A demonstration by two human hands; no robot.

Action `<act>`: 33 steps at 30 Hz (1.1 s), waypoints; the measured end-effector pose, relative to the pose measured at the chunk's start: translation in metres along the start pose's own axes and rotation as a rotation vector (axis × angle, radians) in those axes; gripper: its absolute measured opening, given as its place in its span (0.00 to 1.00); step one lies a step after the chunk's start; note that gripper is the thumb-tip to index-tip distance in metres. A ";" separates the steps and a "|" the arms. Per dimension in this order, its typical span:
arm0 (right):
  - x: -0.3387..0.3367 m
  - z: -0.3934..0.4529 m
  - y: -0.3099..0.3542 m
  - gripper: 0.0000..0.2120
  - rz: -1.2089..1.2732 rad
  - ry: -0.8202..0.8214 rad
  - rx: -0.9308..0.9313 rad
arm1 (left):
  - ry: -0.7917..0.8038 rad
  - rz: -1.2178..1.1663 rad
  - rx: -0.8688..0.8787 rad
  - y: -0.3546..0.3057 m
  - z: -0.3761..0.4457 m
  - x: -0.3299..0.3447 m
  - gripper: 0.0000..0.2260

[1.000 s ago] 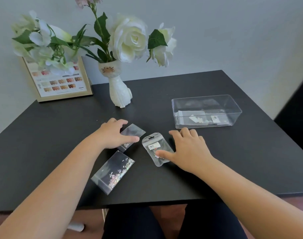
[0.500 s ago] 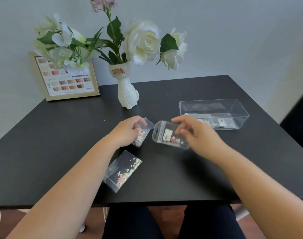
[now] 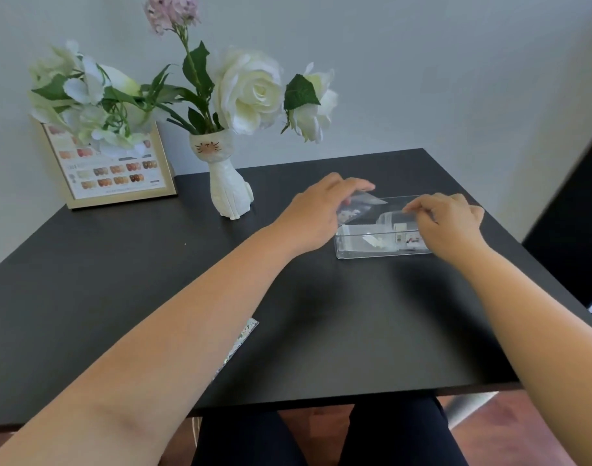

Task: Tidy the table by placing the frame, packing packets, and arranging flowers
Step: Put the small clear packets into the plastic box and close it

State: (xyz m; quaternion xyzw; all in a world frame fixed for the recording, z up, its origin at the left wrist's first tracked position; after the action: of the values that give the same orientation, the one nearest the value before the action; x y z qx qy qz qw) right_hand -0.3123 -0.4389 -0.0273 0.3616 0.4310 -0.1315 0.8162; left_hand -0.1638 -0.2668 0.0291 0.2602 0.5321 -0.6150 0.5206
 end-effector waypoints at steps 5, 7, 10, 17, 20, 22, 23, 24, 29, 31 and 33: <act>0.005 -0.004 -0.007 0.20 -0.122 0.038 0.038 | 0.268 0.070 -0.073 -0.009 0.040 0.034 0.28; 0.002 -0.006 -0.006 0.20 -0.110 0.007 0.031 | 0.389 0.152 -0.130 -0.005 0.048 0.049 0.25; -0.004 -0.013 -0.007 0.21 -0.063 -0.045 0.040 | 0.489 0.327 -0.178 0.002 0.053 0.061 0.23; -0.003 -0.026 -0.005 0.19 -0.005 -0.087 0.017 | 0.162 0.108 -0.172 0.021 0.020 0.028 0.22; -0.001 -0.032 -0.003 0.17 -0.015 -0.100 -0.030 | 0.214 -0.097 -0.221 0.029 -0.019 0.010 0.20; 0.004 -0.036 0.002 0.15 -0.019 -0.096 -0.086 | 0.348 -0.120 -0.312 0.043 -0.055 -0.002 0.19; 0.007 -0.037 0.004 0.15 -0.027 -0.093 -0.113 | 0.418 -0.115 -0.372 0.051 -0.074 -0.008 0.20; 0.009 -0.039 0.005 0.14 -0.031 -0.090 -0.136 | 0.475 -0.109 -0.438 0.059 -0.093 -0.014 0.22; 0.017 -0.043 0.004 0.14 -0.022 -0.102 -0.202 | 0.569 -0.019 -0.667 0.085 -0.170 -0.037 0.38; 0.018 -0.044 0.004 0.16 -0.022 -0.106 -0.201 | 0.583 0.030 -0.692 0.088 -0.183 -0.041 0.41; 0.019 -0.044 0.004 0.17 -0.027 -0.115 -0.209 | 0.594 0.072 -0.694 0.089 -0.185 -0.041 0.41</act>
State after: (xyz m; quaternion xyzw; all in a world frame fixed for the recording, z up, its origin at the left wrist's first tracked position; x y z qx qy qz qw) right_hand -0.3252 -0.4034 -0.0566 0.2606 0.3995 -0.1172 0.8711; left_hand -0.1124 -0.0711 -0.0240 0.2539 0.8235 -0.2805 0.4227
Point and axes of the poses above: each hand's wrist, its own z-axis towards the middle knuckle, its own x-axis out of the palm, y = z × x, the point moved 3 cm from there along z, towards the middle knuckle, and after that the axes turned 1 degree about -z, right-handed, at the moved point
